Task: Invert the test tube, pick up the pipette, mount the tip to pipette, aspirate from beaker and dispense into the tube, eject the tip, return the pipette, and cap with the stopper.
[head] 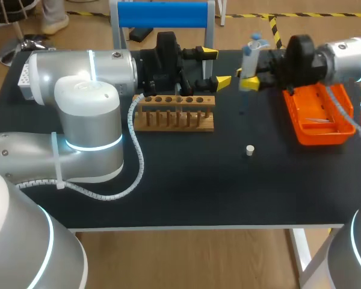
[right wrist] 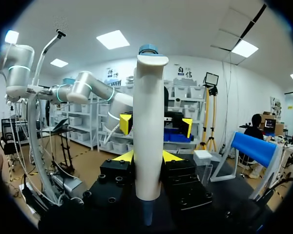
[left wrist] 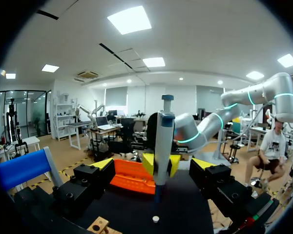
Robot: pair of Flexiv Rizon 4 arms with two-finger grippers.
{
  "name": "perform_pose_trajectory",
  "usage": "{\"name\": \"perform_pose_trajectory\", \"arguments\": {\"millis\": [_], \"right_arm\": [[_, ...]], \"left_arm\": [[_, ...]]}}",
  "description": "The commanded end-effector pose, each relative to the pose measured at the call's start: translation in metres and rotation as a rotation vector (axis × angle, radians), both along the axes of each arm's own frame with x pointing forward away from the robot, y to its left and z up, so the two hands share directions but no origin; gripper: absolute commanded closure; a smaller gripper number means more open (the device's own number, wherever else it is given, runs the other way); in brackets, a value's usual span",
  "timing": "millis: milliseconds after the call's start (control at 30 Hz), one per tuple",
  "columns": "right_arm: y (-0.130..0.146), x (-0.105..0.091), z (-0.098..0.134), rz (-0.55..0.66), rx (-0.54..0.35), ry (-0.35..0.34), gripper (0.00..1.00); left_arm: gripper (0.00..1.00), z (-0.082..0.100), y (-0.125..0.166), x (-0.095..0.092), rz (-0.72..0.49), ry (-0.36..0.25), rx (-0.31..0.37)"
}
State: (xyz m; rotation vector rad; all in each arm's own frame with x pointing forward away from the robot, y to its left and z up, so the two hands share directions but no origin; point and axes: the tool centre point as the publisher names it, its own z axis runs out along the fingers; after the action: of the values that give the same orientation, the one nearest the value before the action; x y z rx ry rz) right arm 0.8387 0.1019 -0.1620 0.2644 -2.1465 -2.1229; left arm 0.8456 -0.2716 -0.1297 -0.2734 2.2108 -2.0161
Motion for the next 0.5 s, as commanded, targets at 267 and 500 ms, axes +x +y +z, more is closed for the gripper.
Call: {"name": "perform_pose_trajectory", "arguments": {"millis": [267,500], "right_arm": [[0.04,0.004,0.0,-0.001,0.008,0.002,1.0],[0.048,0.005,-0.005,-0.025,0.014,0.01,1.0]], "left_arm": [[0.0,-0.001,-0.001,-0.001,0.005,-0.003,-0.004],[0.0,-0.001,-0.001,-0.001,0.005,-0.003,-0.004]]}}
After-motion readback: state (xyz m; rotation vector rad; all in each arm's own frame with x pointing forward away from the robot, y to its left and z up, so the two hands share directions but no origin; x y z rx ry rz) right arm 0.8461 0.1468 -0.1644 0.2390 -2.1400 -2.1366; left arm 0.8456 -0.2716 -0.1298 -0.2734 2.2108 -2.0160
